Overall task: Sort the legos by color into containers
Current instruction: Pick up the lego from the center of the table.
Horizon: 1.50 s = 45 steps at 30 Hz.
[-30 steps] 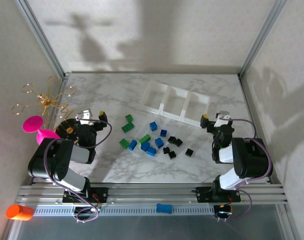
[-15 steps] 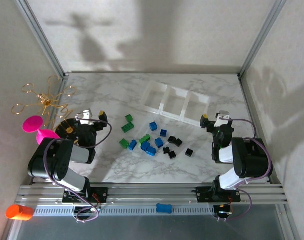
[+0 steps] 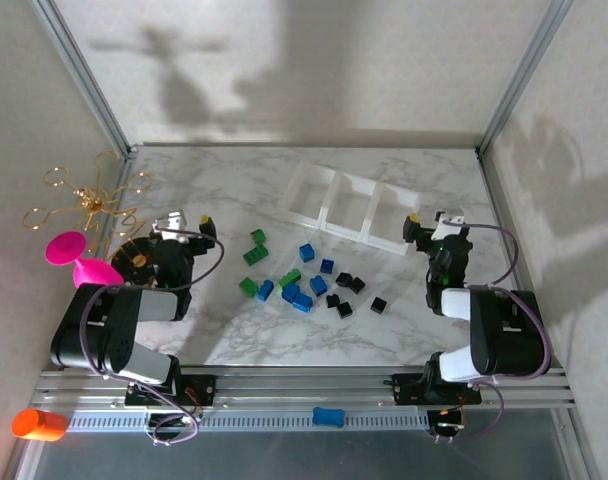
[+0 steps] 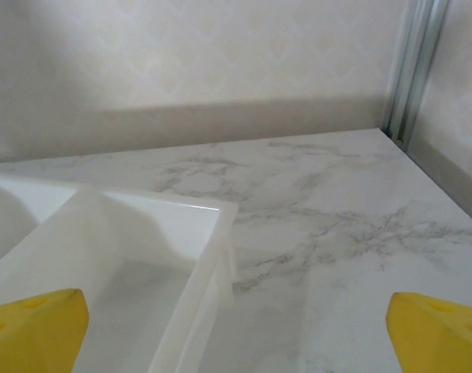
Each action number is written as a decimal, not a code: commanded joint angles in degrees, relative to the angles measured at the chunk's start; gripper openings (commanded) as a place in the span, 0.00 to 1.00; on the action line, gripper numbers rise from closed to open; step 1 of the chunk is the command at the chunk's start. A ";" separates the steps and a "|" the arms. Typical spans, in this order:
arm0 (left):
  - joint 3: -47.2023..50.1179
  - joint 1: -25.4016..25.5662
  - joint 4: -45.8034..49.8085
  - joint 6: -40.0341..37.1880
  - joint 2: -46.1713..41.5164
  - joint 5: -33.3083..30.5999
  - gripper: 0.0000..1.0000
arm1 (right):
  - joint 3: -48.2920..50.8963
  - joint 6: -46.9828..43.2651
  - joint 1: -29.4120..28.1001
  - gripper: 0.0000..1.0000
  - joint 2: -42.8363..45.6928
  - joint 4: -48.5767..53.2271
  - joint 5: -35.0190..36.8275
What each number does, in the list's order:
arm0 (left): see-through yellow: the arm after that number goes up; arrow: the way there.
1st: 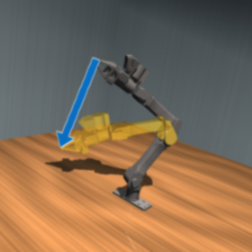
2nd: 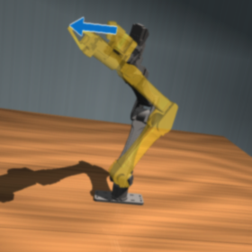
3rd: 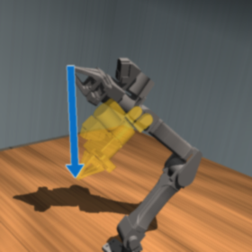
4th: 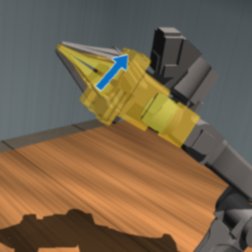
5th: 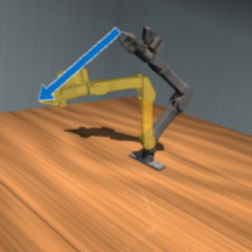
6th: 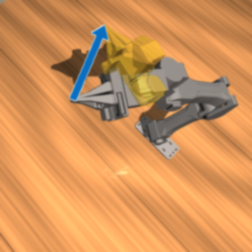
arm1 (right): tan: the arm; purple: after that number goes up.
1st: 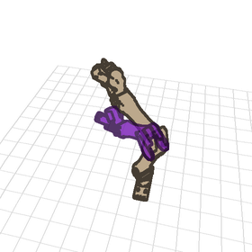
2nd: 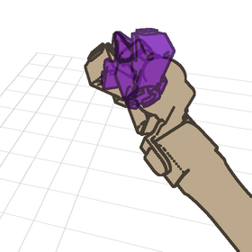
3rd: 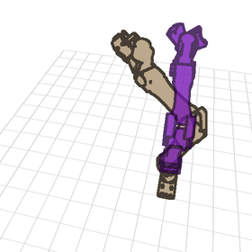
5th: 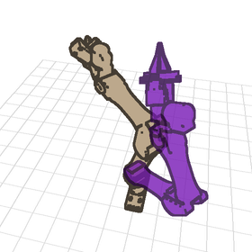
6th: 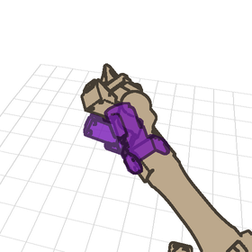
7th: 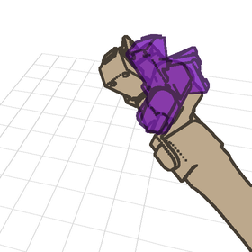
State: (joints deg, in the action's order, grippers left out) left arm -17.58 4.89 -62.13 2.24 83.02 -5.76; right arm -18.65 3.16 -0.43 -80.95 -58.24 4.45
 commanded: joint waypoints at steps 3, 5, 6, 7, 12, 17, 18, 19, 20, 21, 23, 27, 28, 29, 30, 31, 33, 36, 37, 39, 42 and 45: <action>-1.61 2.47 7.29 -2.30 -6.80 -2.59 0.99 | -1.83 5.04 0.08 0.99 5.27 9.14 6.00; -1.63 2.58 8.51 -0.87 -9.81 -3.15 0.99 | -2.49 9.78 0.98 0.99 7.79 12.11 7.90; -1.74 2.59 9.05 0.15 -11.42 -3.34 0.99 | -2.93 13.16 2.17 0.99 8.96 14.18 8.01; -1.98 2.59 9.78 1.12 -12.82 -3.34 0.99 | -3.88 16.51 3.58 0.99 10.10 17.01 6.97; -4.52 2.54 15.39 6.71 -15.25 -3.82 0.99 | -9.03 21.32 5.29 0.99 11.90 26.52 2.32; -10.67 2.37 26.23 14.62 -13.42 -0.20 0.99 | -12.10 24.03 4.79 0.99 12.28 32.74 -1.38; -10.39 2.41 25.78 16.08 -13.70 0.00 0.99 | -13.03 23.92 4.36 0.99 12.18 34.43 -2.03; -9.86 2.41 25.56 17.35 -14.29 0.33 0.99 | -14.04 23.83 3.65 0.99 12.18 36.58 -1.88; -9.52 2.41 25.64 18.29 -14.81 0.63 0.99 | -14.93 23.76 2.75 0.99 12.31 38.63 -1.26; -9.59 2.57 26.54 19.28 -15.23 0.92 0.99 | -15.86 23.45 1.59 0.99 12.46 40.81 -0.56; -9.98 3.46 28.60 20.16 -15.59 1.92 0.99 | -17.47 23.30 -0.64 0.99 12.88 44.87 0.34; -10.19 7.09 32.56 20.52 -16.99 2.22 0.99 | -20.38 23.56 -4.60 0.99 12.76 53.34 -0.79; -10.32 8.07 33.66 21.08 -17.45 2.23 0.99 | -20.99 23.47 -5.91 0.99 12.85 55.53 -0.77; -10.46 8.77 34.56 21.56 -17.70 3.04 0.99 | -21.43 23.43 -7.04 0.99 12.97 57.33 -0.67; -10.61 9.63 35.39 21.89 -18.07 4.30 0.99 | -21.91 23.39 -8.35 0.99 13.07 58.99 -0.57; -10.58 10.74 36.15 22.04 -18.53 4.74 0.99 | -22.27 23.60 -9.85 0.99 13.32 60.87 -0.24; -10.84 13.12 38.48 22.32 -19.57 4.40 1.00 | -22.91 24.06 -12.45 0.99 13.55 64.39 0.37; -11.74 16.11 42.78 22.41 -21.01 5.10 0.99 | -23.51 25.19 -16.42 0.99 12.91 69.49 0.30; -11.56 17.19 43.14 22.78 -21.69 5.70 0.99 | -23.62 25.91 -18.10 0.99 12.42 71.14 0.25; -10.91 19.87 44.71 23.16 -22.96 6.49 0.99 | -23.08 27.43 -21.53 0.99 11.80 72.85 0.31; -10.70 24.24 46.82 24.09 -24.24 5.18 0.99 | -22.39 29.37 -26.88 0.98 10.77 73.81 -0.27; -10.64 27.82 48.58 25.89 -24.22 3.86 1.00 | -22.73 29.74 -30.91 0.95 8.82 74.58 -0.35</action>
State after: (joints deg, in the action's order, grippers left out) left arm -27.29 30.48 -17.41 25.80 59.57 -1.04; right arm -40.53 31.11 -28.91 -70.61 12.97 4.27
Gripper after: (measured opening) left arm 0.995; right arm 0.957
